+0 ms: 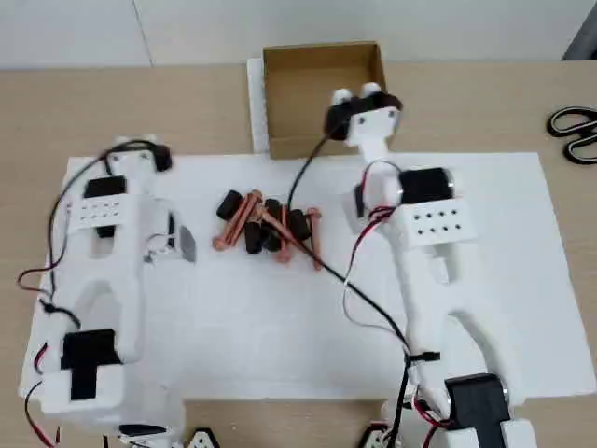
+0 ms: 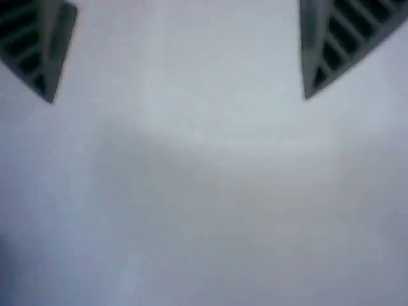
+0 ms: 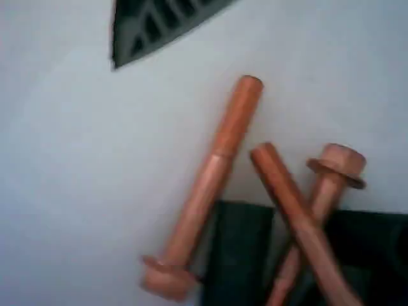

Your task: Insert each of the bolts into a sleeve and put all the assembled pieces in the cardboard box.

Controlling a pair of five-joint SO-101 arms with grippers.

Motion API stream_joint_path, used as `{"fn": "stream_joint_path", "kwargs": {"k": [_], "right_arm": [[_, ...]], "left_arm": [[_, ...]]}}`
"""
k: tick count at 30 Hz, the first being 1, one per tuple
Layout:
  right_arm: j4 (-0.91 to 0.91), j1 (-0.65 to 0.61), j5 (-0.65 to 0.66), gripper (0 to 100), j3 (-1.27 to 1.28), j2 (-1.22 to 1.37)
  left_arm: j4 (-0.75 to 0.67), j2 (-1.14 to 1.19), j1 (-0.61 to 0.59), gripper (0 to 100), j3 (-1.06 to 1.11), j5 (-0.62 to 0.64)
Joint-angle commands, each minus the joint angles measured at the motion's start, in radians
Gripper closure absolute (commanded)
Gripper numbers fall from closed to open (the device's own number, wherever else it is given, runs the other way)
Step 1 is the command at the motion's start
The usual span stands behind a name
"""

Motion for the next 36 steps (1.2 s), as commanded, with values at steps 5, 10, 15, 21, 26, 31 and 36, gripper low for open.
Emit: {"fn": "stream_joint_path", "kwargs": {"k": [5,10,15,21,26,31,36], "right_arm": [[-0.122,-0.064,-0.078,83.6,-0.006,0.097],[-0.140,-0.067,-0.080,83.6,-0.008,0.156],[-0.165,-0.120,-0.078,83.6,-0.017,0.154],[-0.157,-0.165,-0.078,83.7,-0.043,0.162],[-0.148,-0.173,-0.077,83.7,-0.044,0.159],[-0.153,-0.229,-0.077,83.7,-0.055,0.163],[-0.153,-0.306,-0.077,83.7,-0.055,0.163]], "left_arm": [[0.023,0.017,0.106,76,-0.058,-0.029],[0.095,-0.052,0.098,76,-0.139,-0.026],[0.144,-0.121,0.101,76,-0.193,-0.025],[0.186,-0.160,0.155,76,-0.205,-0.023],[0.138,-0.153,0.215,76,-0.232,0.000],[0.120,-0.152,0.155,76,-0.237,0.279],[0.106,-0.150,0.003,76,-0.237,0.285]]}}
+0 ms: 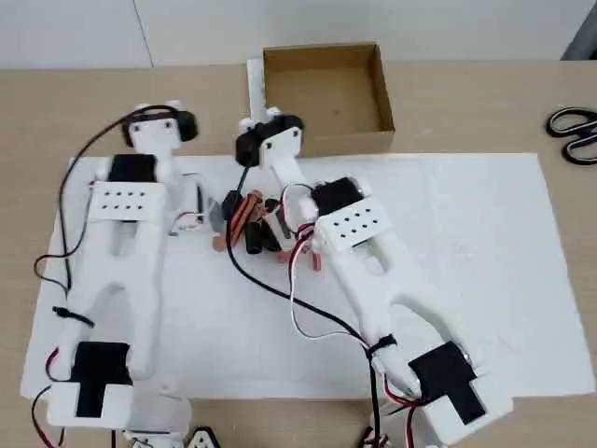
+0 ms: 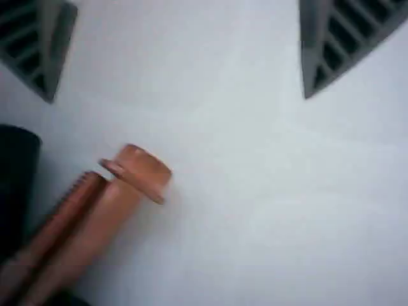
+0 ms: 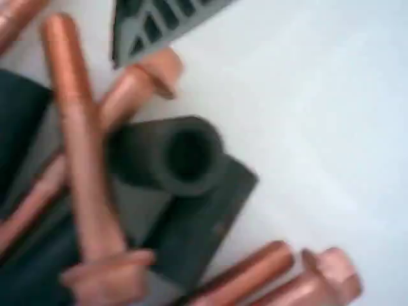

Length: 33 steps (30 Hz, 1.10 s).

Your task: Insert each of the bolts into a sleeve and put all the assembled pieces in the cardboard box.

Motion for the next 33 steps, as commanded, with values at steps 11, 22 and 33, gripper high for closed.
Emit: {"fn": "stream_joint_path", "kwargs": {"k": [11,22,33], "right_arm": [[-0.114,-0.137,-0.009,83.7,-0.052,0.114],[-0.117,-0.142,-0.009,83.7,-0.158,0.262],[-0.110,-0.102,-0.006,86.1,-0.199,0.337]], "left_arm": [[-0.009,-0.034,-0.144,76,-0.036,0.017],[-0.009,-0.032,-0.144,76,-0.036,0.017],[-0.017,-0.032,-0.143,76,0.005,0.012]]}}
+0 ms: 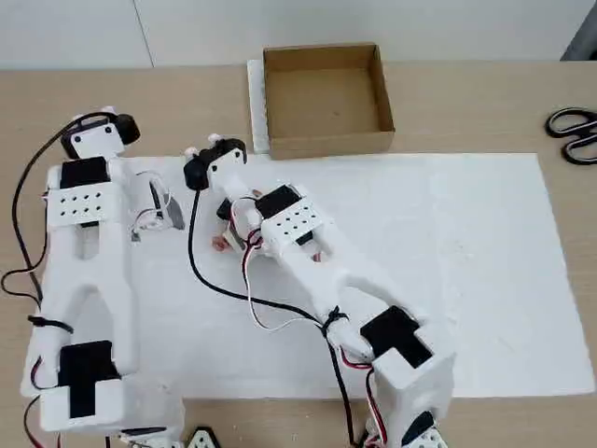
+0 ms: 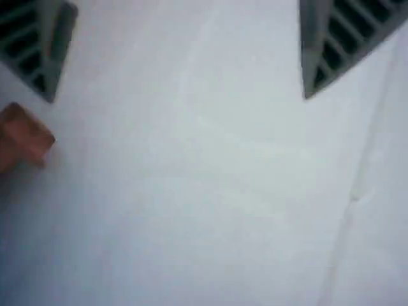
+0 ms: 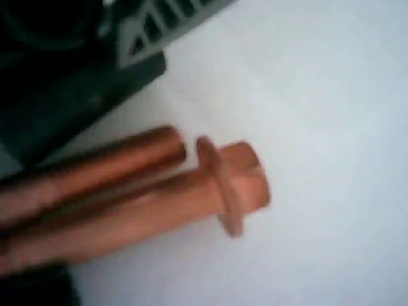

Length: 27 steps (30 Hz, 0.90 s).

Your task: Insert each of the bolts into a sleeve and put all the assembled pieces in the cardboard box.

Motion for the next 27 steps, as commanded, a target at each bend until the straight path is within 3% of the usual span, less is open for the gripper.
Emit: {"fn": "stream_joint_path", "kwargs": {"k": [1,5,12,27], "right_arm": [[-0.010,0.018,-0.003,88.3,-0.028,0.001],[-0.010,0.021,-0.003,98.7,-0.028,0.002],[-0.008,0.022,-0.003,98.3,-0.035,-0.004],[0.392,0.048,-0.003,98.4,-0.440,-0.004]], "left_arm": [[-0.017,-0.032,-0.003,76,-0.004,0.000],[-0.017,-0.032,-0.002,76,-0.004,0.000],[-0.017,-0.032,-0.002,76,-0.004,0.000],[-0.017,-0.032,0.000,76,-0.002,0.000]]}}
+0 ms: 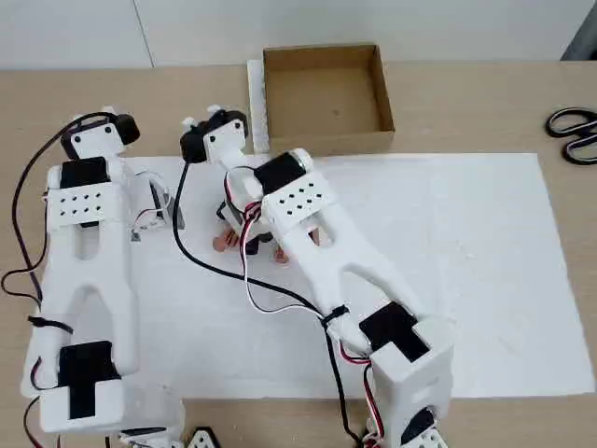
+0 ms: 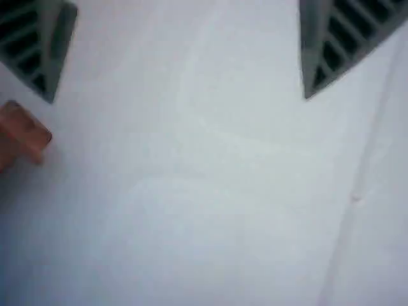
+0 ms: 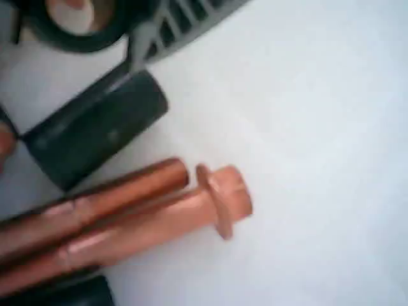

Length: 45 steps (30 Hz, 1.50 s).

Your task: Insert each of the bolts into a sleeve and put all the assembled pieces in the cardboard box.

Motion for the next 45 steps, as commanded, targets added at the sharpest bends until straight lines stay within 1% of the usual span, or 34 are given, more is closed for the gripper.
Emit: {"fn": "stream_joint_path", "kwargs": {"k": [1,3,6,9,12,17,22,26,28,31,35,40,45], "right_arm": [[0.081,0.044,-0.003,98.4,-0.124,-0.015],[0.139,0.088,-0.003,98.4,-0.178,-0.015],[0.206,0.189,-0.003,98.4,-0.229,-0.015],[0.249,0.302,-0.005,98.4,-0.244,-0.015],[0.300,0.383,-0.005,98.4,-0.242,-0.002],[0.331,0.466,-0.009,98.4,-0.224,0.077],[0.291,0.524,-0.011,98.4,-0.213,0.223],[0.251,0.539,-0.012,97.9,-0.215,0.312],[0.242,0.533,-0.011,95.3,-0.215,0.328],[0.242,0.503,-0.005,89.4,-0.215,0.326],[0.242,0.470,-0.005,88.7,-0.216,0.326],[0.248,0.469,0.000,87.9,-0.216,0.326],[0.254,0.472,0.026,81.7,-0.216,0.328]], "left_arm": [[-0.017,-0.032,0.000,76,-0.002,-0.002],[-0.017,-0.032,0.000,76,-0.002,-0.002],[-0.017,-0.032,0.000,76,-0.002,-0.002],[-0.017,-0.032,0.000,76,-0.002,-0.002],[-0.017,-0.032,0.000,76,-0.002,-0.003],[-0.029,-0.032,0.018,76,-0.002,-0.003],[-0.032,-0.032,0.097,76,-0.002,-0.005],[-0.048,-0.031,0.126,76,-0.002,-0.005],[-0.051,-0.031,0.124,76,-0.002,-0.005],[-0.049,-0.031,0.124,76,-0.002,-0.005],[-0.048,-0.031,0.124,76,-0.002,-0.005],[-0.052,-0.031,0.124,76,0.010,-0.006],[-0.052,-0.031,0.124,76,0.019,-0.006]]}}
